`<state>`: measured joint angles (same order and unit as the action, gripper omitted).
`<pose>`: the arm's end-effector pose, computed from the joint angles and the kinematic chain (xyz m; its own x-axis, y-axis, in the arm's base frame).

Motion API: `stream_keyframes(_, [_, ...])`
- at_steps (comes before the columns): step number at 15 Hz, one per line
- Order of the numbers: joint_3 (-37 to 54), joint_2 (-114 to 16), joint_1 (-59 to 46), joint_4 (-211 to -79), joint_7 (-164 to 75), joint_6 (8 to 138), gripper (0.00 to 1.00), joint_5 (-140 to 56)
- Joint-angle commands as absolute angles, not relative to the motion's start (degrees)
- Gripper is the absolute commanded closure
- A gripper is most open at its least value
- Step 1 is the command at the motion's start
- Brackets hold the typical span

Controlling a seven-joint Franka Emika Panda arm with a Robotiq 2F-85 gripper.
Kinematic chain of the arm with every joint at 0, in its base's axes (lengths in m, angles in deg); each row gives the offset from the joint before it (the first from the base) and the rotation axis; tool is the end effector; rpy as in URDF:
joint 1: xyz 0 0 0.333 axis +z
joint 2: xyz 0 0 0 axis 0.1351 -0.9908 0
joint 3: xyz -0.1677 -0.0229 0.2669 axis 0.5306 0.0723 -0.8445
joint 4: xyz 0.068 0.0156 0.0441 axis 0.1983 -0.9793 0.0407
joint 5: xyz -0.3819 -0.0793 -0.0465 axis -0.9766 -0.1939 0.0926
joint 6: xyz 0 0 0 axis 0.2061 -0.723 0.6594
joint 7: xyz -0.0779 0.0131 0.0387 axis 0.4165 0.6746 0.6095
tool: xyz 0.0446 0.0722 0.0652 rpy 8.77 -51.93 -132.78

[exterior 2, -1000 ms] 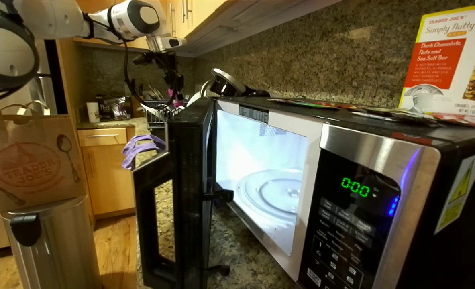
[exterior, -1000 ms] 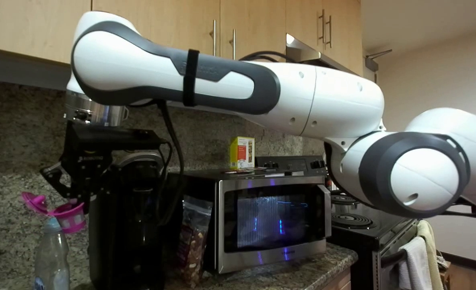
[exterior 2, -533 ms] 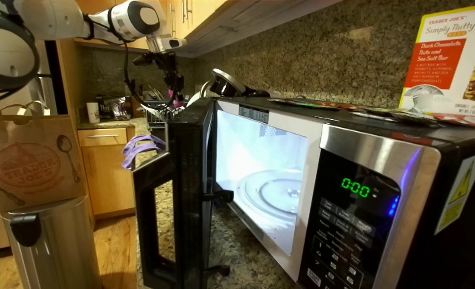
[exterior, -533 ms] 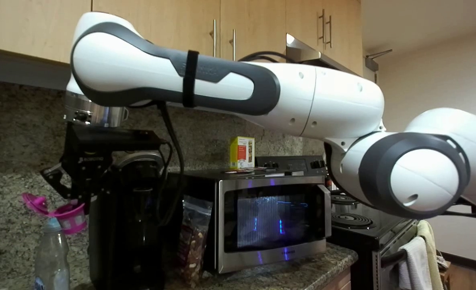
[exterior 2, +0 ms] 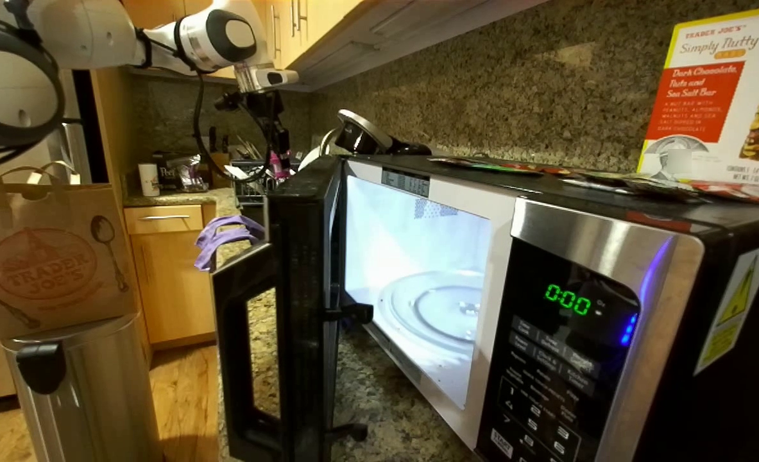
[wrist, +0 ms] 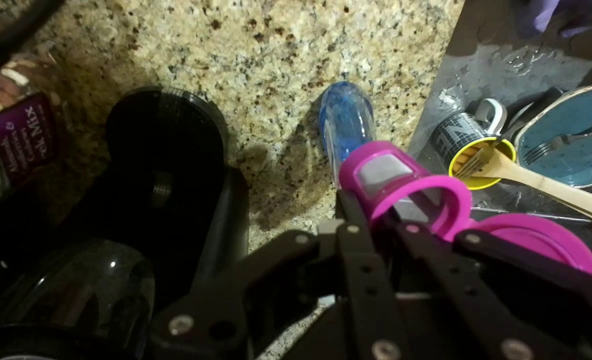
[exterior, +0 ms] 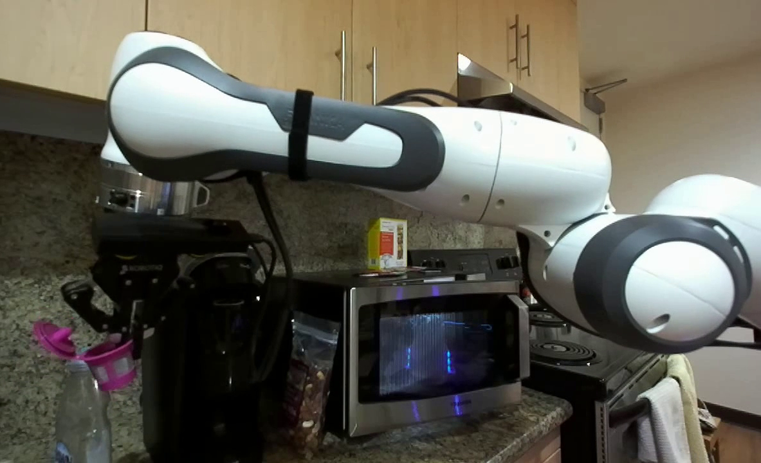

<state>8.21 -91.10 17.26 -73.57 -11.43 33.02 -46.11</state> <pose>0.7264 0.3055 0.4951 0.9200 -0.2480 0.3034 -0.2561 -0.9666 -0.0134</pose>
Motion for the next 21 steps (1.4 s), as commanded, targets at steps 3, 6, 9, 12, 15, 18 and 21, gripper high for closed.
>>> stream_keyframes(3, [6.13, -92.78, 16.65, -73.30, -2.04, 37.37, 0.98, -42.81])
stream_keyframes(6, [6.91, -92.70, 17.19, -73.72, -4.07, 37.23, 0.91, -44.36])
stream_keyframes(9, [6.93, -92.69, 17.20, -73.85, -4.06, 37.28, 0.91, -44.37])
stream_keyframes(12, [7.83, -92.29, 17.70, -74.05, -3.99, 36.05, 0.98, -45.44])
stream_keyframes(15, [9.33, -91.70, 18.01, -74.34, -5.45, 33.47, 0.98, -47.21])
stream_keyframes(18, [10.87, -92.59, 18.64, -74.11, -4.86, 31.52, 0.98, -48.97])
stream_keyframes(21, [10.27, -93.31, 18.15, -73.59, -5.18, 28.89, 0.98, -48.41])
